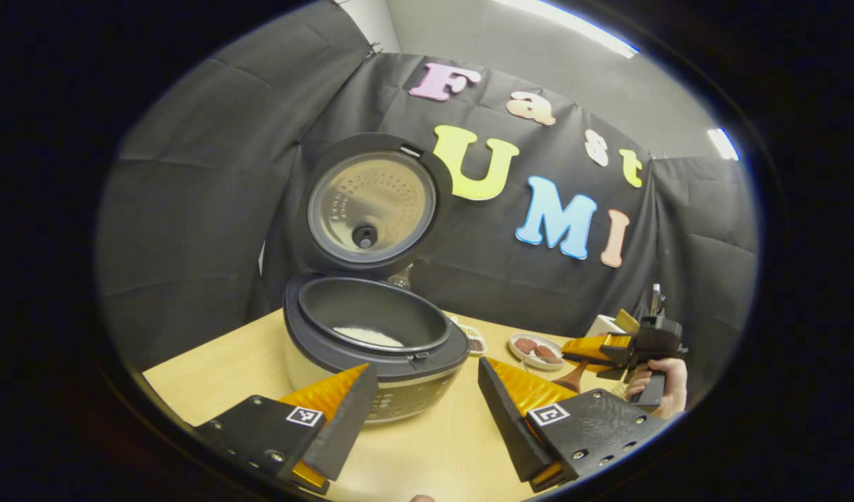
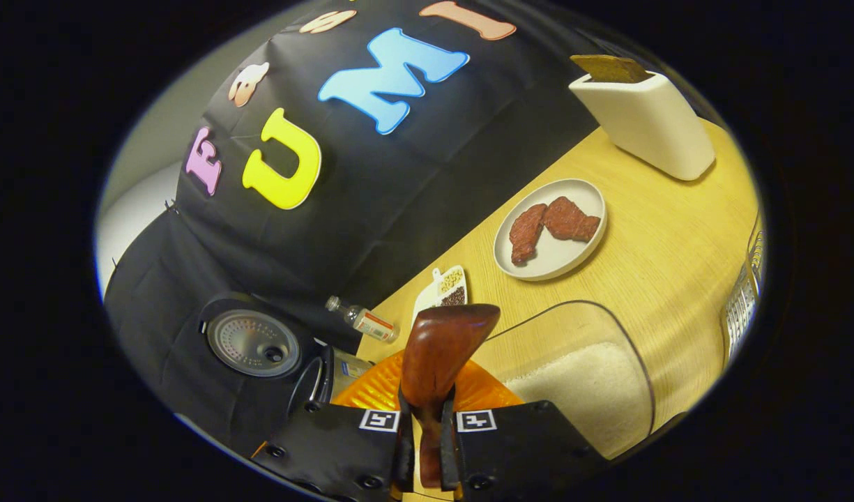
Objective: Close the left gripper, press the button to open the rice cooker; take a wooden spoon from the chopstick holder with the right hand, scoop a spoonful of rice and pour it into the rice cooker, then put the wooden spoon back into the chopstick holder.
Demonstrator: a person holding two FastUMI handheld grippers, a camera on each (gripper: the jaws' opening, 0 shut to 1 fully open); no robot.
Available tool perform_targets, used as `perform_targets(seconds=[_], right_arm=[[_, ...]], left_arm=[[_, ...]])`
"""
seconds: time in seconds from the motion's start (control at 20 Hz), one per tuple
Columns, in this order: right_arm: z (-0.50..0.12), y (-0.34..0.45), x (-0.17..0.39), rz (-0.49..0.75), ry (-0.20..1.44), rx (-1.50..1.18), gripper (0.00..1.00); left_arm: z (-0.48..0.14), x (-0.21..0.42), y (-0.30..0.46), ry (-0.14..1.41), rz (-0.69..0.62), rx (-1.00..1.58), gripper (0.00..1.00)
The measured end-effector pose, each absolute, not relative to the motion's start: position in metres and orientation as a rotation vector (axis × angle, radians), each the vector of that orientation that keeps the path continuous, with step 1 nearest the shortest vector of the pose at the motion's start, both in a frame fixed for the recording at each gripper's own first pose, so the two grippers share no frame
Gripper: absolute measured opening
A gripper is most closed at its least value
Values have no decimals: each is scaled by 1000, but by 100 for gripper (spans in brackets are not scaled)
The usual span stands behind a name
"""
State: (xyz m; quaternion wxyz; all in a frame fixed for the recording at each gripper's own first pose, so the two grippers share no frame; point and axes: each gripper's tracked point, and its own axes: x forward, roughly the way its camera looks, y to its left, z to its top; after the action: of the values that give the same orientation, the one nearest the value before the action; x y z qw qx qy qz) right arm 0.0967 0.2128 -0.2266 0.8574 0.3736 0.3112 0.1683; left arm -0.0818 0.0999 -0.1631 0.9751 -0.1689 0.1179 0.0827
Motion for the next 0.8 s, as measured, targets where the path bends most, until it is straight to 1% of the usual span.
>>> perform_targets(seconds=[0.05, 0.1, 0.35, 0.5, 0.8], right_arm=[[-227, 203, 98, 335, 643, 786, 14], [-228, 195, 100, 319, 631, 789, 16], [-223, 161, 103, 260, 604, 899, 16], [-220, 136, 106, 209, 571, 911, 16], [-213, 106, 112, 150, 524, 1029, 16]], left_arm=[[-164, -81, 101, 237, 170, -342, 90], [-162, -82, 101, 236, 168, -344, 91], [-163, -81, 89, 241, 151, -349, 91], [-165, -80, 84, 251, 146, -330, 90], [-166, -79, 80, 254, 138, -327, 91]])
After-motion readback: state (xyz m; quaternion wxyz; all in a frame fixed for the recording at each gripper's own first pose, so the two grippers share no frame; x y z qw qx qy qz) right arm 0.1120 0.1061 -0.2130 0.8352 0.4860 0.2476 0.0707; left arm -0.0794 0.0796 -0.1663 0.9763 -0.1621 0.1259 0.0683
